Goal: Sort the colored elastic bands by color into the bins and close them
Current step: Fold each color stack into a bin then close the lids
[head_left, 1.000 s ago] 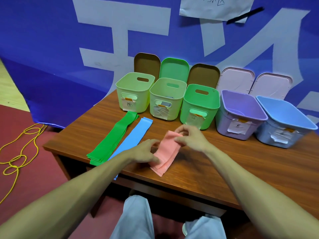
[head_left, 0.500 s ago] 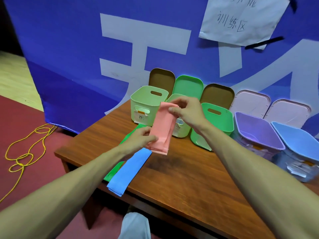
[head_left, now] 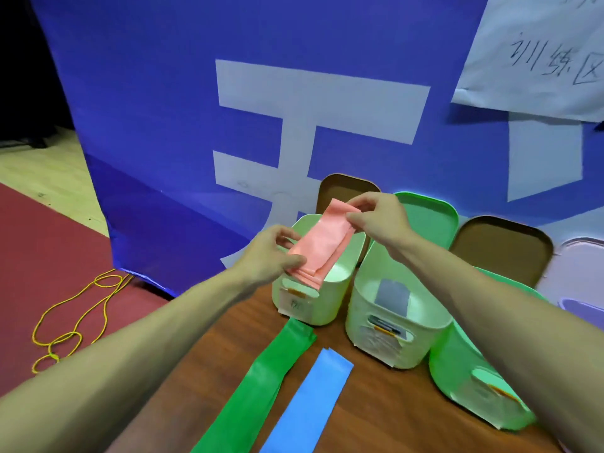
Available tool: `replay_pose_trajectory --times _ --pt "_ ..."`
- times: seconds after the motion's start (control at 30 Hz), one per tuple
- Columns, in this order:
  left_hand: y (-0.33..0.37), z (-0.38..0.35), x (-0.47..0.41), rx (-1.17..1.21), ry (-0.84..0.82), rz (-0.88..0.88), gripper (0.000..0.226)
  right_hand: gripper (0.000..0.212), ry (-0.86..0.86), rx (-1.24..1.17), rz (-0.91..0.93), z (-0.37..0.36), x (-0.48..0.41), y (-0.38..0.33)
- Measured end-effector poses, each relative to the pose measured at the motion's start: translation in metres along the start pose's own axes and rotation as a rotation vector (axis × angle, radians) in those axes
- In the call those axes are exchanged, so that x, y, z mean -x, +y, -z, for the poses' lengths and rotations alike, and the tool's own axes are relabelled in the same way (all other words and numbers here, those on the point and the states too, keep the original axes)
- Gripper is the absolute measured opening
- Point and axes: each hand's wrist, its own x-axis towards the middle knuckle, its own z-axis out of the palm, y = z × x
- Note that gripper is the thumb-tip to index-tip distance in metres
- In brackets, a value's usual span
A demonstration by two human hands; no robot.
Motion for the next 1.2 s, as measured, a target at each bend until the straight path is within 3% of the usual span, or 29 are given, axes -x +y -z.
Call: replay_pose_trajectory --times 0.07,0.2,0.4,0.57,0.8,1.0,1.1,1.2 --pt "0.000 -0.004 -0.029 -0.077 -0.021 -0.026 0.037 0.030 0.012 0.029 -0.053 -0.008 -0.029 0.019" --pt "-0.008 -0.020 -0.078 -0.350 -0.095 -0.084 0.021 0.025 -0.046 0.232 -0.025 -0.024 -0.067 0.053" --pt "-0.032 -0.039 -0.110 -0.672 -0.278 -0.066 0.023 0.029 -0.327 0.691 0.119 -0.050 -0.084 0.087" --pt "-0.034 -0.042 -0.098 -0.795 -0.222 -0.183 0.022 0.039 -0.411 0.877 0.157 -0.052 -0.072 0.095" --pt "-0.014 -0.027 -0.039 -0.616 -0.020 -0.247 0.022 0.037 -0.331 0.882 0.218 -0.014 -0.014 0.057" --pt "-0.024 -0.034 0.046 -0.411 0.054 -0.245 0.032 0.032 -0.311 0.681 0.312 -0.010 0.087 0.025" --pt "-0.054 -0.044 0.096 -0.419 0.011 -0.266 0.030 0.028 -0.292 0.530 0.218 -0.027 0.150 0.041" --pt "-0.090 -0.058 0.136 -0.412 -0.080 -0.235 0.034 0.026 -0.294 0.408 -0.043 -0.043 0.206 0.076"
